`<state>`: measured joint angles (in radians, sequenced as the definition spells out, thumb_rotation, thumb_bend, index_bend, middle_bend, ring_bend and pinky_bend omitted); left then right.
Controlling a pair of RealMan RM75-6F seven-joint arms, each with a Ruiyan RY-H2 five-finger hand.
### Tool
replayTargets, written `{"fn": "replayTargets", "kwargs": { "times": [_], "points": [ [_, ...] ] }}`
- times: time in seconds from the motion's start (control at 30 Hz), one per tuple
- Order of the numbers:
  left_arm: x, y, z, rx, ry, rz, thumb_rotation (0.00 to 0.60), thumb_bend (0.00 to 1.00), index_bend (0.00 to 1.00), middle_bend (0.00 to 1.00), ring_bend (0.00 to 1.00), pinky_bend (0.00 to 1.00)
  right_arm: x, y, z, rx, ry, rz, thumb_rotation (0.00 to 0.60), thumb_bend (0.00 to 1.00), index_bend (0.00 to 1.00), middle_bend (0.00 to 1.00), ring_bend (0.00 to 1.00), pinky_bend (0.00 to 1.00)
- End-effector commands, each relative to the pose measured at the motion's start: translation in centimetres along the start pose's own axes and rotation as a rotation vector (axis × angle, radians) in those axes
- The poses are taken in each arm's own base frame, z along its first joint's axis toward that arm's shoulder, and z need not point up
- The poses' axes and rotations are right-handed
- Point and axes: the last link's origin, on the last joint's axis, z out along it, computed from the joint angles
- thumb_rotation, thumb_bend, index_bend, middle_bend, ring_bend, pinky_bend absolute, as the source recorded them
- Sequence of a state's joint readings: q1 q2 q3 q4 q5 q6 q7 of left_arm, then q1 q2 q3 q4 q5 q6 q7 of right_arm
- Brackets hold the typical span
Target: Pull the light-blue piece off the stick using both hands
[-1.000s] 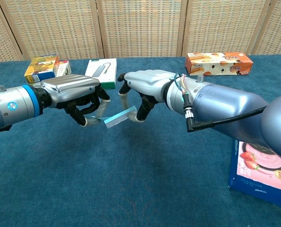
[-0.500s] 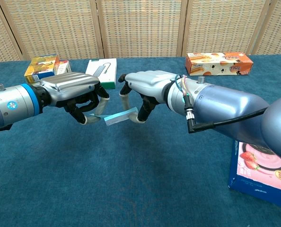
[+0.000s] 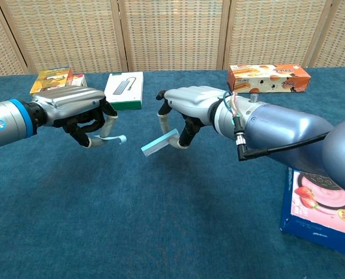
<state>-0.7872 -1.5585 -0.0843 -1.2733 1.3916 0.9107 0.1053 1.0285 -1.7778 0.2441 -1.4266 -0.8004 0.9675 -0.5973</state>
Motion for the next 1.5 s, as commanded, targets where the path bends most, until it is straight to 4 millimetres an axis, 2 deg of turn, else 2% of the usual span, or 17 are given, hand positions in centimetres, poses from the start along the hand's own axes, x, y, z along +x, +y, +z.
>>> {"fn": "replayTargets", "kwargs": {
  "times": [0.03, 0.3, 0.6, 0.77, 0.97, 1.03, 1.1, 1.13, 1.17, 1.2, 1.23, 1.27, 1.3, 1.37, 1.4, 1.5],
  "points": [
    [0.1, -0.8, -0.4, 0.017, 0.001, 0.003, 0.600, 0.63, 0.83, 0.88, 0.98, 1.00, 0.0, 0.3, 0.1, -0.006, 0.002, -0.003, 0.600, 0.52, 0.54, 0.03, 0.00, 0.00],
    [0.3, -3.4, -1.6, 0.074, 0.005, 0.006, 0.600, 0.63, 0.83, 0.88, 0.98, 1.00, -0.1, 1.2, 0.2, -0.027, 0.003, -0.005, 0.600, 0.52, 0.54, 0.03, 0.00, 0.00],
    [0.7, -5.2, -2.2, 0.110, 0.028, 0.024, 0.600, 0.63, 0.83, 0.88, 0.98, 1.00, -0.1, 1.3, 0.1, -0.027, 0.006, -0.009, 0.600, 0.52, 0.54, 0.03, 0.00, 0.00],
    [1.7, -6.5, -2.6, 0.140, 0.060, 0.032, 0.600, 0.63, 0.83, 0.88, 0.98, 1.00, 0.0, 1.5, 0.1, -0.033, 0.007, -0.009, 0.600, 0.52, 0.54, 0.03, 0.00, 0.00],
    [3.0, -9.0, -3.4, 0.201, 0.069, 0.072, 0.600, 0.63, 0.83, 0.88, 0.98, 1.00, 0.0, 2.2, 0.1, -0.050, 0.003, -0.012, 0.600, 0.52, 0.54, 0.03, 0.00, 0.00],
    [2.9, -9.3, -3.6, 0.206, 0.056, 0.090, 0.600, 0.59, 0.83, 0.88, 0.97, 1.00, -0.1, 2.3, 0.0, -0.051, -0.001, -0.014, 0.600, 0.52, 0.54, 0.03, 0.00, 0.00],
    [2.7, -9.6, -3.8, 0.212, 0.046, 0.103, 0.600, 0.46, 0.81, 0.83, 0.95, 1.00, -0.3, 2.3, 0.0, -0.052, -0.005, -0.010, 0.600, 0.52, 0.53, 0.03, 0.00, 0.00],
    [2.5, -9.7, -4.0, 0.217, 0.033, 0.101, 0.600, 0.40, 0.77, 0.77, 0.92, 1.00, -0.3, 2.2, 0.0, -0.052, -0.004, -0.004, 0.600, 0.49, 0.50, 0.03, 0.00, 0.00],
    [2.5, -9.8, -4.2, 0.220, 0.029, 0.109, 0.600, 0.29, 0.68, 0.66, 0.84, 0.97, -0.3, 2.2, 0.0, -0.052, -0.002, 0.007, 0.600, 0.45, 0.45, 0.03, 0.00, 0.00],
    [2.6, -9.9, -4.3, 0.223, 0.027, 0.114, 0.600, 0.20, 0.61, 0.57, 0.76, 0.93, -0.3, 2.2, 0.0, -0.052, -0.001, 0.014, 0.600, 0.35, 0.34, 0.02, 0.00, 0.00],
    [2.6, -9.9, -4.4, 0.227, 0.025, 0.120, 0.600, 0.09, 0.50, 0.44, 0.61, 0.85, -0.3, 2.1, 0.0, -0.051, 0.002, 0.020, 0.600, 0.21, 0.20, 0.01, 0.00, 0.00],
    [2.7, -9.9, -4.5, 0.231, 0.020, 0.123, 0.600, 0.02, 0.41, 0.30, 0.46, 0.73, -0.1, 2.0, 0.0, -0.050, 0.011, 0.028, 0.600, 0.13, 0.12, 0.01, 0.00, 0.00],
    [2.9, -9.9, -4.6, 0.234, 0.017, 0.118, 0.600, 0.00, 0.36, 0.23, 0.38, 0.65, 0.1, 1.9, 0.0, -0.047, 0.020, 0.034, 0.600, 0.04, 0.04, 0.00, 0.00, 0.00],
    [3.3, -9.8, -4.9, 0.240, 0.023, 0.110, 0.600, 0.00, 0.23, 0.06, 0.22, 0.47, 0.5, 1.7, -0.2, -0.039, 0.040, 0.041, 0.600, 0.00, 0.00, 0.00, 0.00, 0.00],
    [3.6, -9.7, -5.1, 0.244, 0.029, 0.113, 0.600, 0.00, 0.20, 0.02, 0.17, 0.41, 0.8, 1.7, -0.3, -0.035, 0.050, 0.040, 0.600, 0.00, 0.00, 0.00, 0.00, 0.00],
    [4.4, -9.8, -5.9, 0.261, 0.050, 0.114, 0.600, 0.00, 0.14, 0.00, 0.08, 0.33, 1.9, 1.6, -0.8, -0.021, 0.086, 0.034, 0.600, 0.00, 0.00, 0.00, 0.00, 0.00]
  ]
}}
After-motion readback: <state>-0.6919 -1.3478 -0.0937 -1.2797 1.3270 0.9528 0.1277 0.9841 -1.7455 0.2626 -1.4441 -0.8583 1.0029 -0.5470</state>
